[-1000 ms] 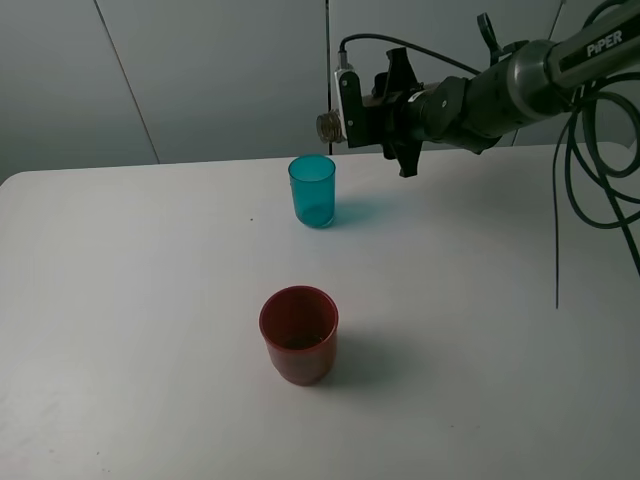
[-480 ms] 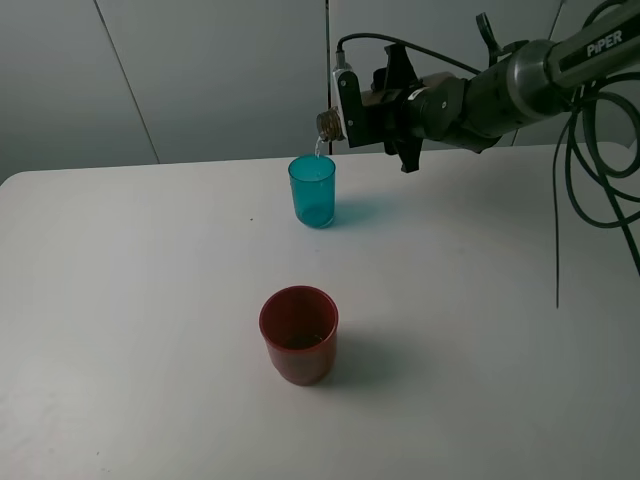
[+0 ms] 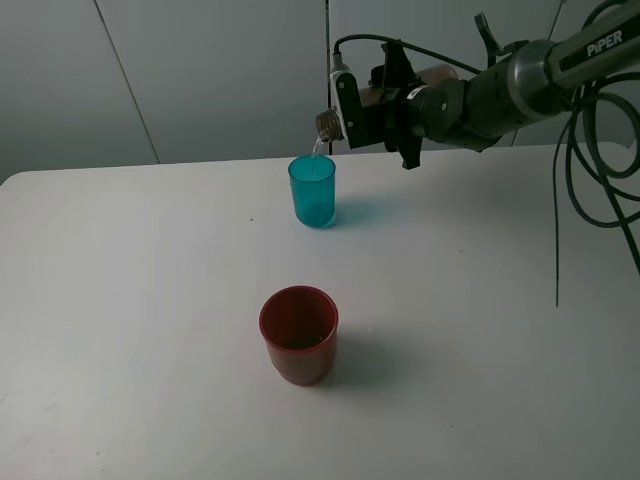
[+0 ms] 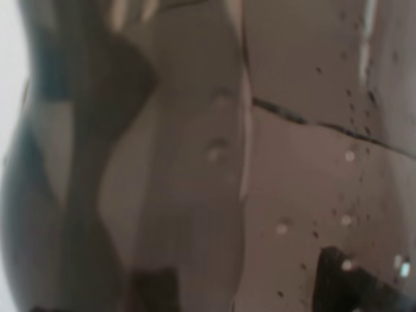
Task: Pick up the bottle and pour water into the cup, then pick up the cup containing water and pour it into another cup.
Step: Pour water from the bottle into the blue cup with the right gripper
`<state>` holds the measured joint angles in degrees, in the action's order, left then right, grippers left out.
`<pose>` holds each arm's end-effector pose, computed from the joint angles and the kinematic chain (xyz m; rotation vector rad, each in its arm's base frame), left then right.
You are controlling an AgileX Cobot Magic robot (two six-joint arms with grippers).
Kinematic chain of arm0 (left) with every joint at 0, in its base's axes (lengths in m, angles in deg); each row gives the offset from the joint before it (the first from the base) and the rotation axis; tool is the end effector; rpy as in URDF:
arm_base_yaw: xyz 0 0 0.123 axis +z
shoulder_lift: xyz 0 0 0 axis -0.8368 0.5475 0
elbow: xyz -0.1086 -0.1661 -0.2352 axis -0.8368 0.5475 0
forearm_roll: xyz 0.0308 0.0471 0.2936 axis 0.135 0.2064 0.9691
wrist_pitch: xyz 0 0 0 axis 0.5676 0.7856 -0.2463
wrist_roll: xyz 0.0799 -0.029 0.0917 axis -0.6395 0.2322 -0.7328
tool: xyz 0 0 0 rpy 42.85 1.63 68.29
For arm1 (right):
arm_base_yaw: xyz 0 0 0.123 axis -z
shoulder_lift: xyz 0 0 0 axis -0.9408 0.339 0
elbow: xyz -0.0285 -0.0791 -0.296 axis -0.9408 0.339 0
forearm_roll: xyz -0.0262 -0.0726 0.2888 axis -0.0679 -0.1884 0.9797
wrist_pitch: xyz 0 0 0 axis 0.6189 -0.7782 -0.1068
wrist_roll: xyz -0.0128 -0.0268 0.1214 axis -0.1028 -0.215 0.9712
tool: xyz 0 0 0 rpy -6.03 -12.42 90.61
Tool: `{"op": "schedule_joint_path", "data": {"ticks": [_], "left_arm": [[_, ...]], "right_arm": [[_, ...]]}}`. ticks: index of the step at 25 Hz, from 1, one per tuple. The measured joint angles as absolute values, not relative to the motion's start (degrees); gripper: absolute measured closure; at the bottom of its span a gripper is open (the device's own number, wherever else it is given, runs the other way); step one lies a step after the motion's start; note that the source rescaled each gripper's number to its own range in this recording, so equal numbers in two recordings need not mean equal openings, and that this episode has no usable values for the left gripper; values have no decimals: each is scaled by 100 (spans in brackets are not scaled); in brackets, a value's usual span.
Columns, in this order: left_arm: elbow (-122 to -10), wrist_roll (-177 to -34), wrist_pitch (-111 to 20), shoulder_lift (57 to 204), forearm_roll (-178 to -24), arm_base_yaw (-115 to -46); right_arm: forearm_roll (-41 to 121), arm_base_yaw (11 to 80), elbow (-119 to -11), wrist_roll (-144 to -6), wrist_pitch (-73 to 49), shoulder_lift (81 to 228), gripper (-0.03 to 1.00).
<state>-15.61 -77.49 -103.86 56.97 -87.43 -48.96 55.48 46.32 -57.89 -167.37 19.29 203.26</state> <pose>0.0409 0.0056 0.2856 -0.0275 2.0623 0.1528 0.4967 0.1997 0.1184 -1.7396 1.1774 -0.9113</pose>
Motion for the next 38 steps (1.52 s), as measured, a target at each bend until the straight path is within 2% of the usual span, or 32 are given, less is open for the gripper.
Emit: {"op": "schedule_joint_path", "data": {"ticks": [23,38], "left_arm": [[-1561,-7760,-10386,5697,-8743,-4896],[-1561,-7784,-10386,5697,-8743,-4896]], "right_arm": [[5079,4632,-5789,-16825,2114,20326,96],[4781,4632,-5802,-16844,2713,20326,96]]}}
